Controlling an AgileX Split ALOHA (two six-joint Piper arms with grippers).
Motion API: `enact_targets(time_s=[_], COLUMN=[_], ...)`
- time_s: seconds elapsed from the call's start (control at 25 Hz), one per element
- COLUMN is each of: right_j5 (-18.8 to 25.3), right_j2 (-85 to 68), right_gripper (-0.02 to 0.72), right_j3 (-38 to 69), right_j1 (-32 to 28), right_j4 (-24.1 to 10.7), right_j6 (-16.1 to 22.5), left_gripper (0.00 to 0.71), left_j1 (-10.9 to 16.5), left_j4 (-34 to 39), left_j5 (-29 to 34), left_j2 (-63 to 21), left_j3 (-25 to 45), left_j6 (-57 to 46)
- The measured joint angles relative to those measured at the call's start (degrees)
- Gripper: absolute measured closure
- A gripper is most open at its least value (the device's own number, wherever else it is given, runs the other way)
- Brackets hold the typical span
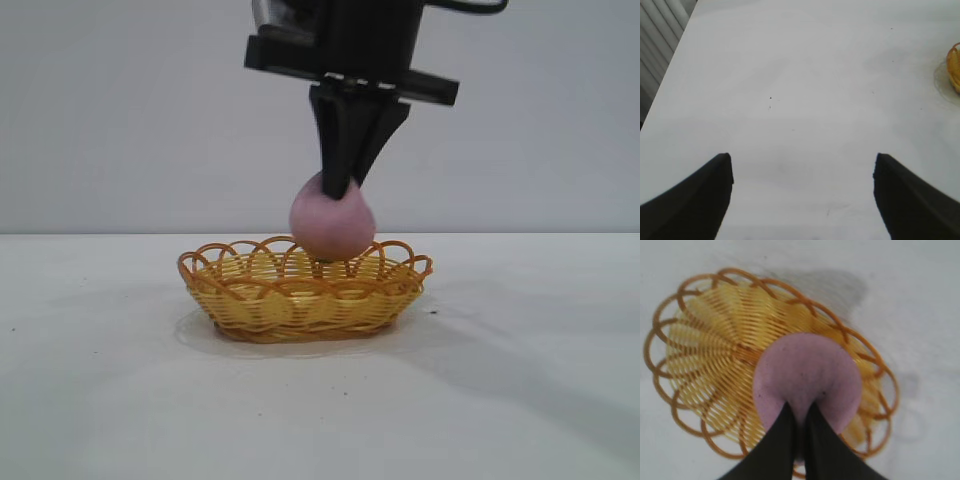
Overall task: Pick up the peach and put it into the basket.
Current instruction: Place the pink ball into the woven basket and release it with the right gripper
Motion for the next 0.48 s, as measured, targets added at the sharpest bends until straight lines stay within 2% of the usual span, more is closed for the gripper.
enact_targets(time_s=[0.08, 0.32, 0.44, 0.48], right_j5=[-0.42, -0.42, -0.09, 0.13], right_j2=[0.68, 0.91, 0.91, 0.91], right_gripper=[0.648, 0.445, 0.463, 0.422], right_j3=[0.0, 0.0, 0.0, 0.0], right_j1=[0.0, 0.0, 0.0, 0.0], right_j4=[0.58, 0.68, 0.0, -0.75], right_j6=[0.0, 0.0, 0.0, 0.0], left_gripper=[0.195, 0.195, 0.195, 0.195], left_j1=[0.0, 0.0, 0.0, 0.0], left_j4=[0.0, 0.0, 0.0, 0.0], left_j5=[0.0, 0.0, 0.0, 0.0], left_j2=[0.0, 0.0, 0.0, 0.0], left_j3=[0.0, 0.0, 0.0, 0.0], left_j6=[0.0, 0.11, 0.11, 0.11])
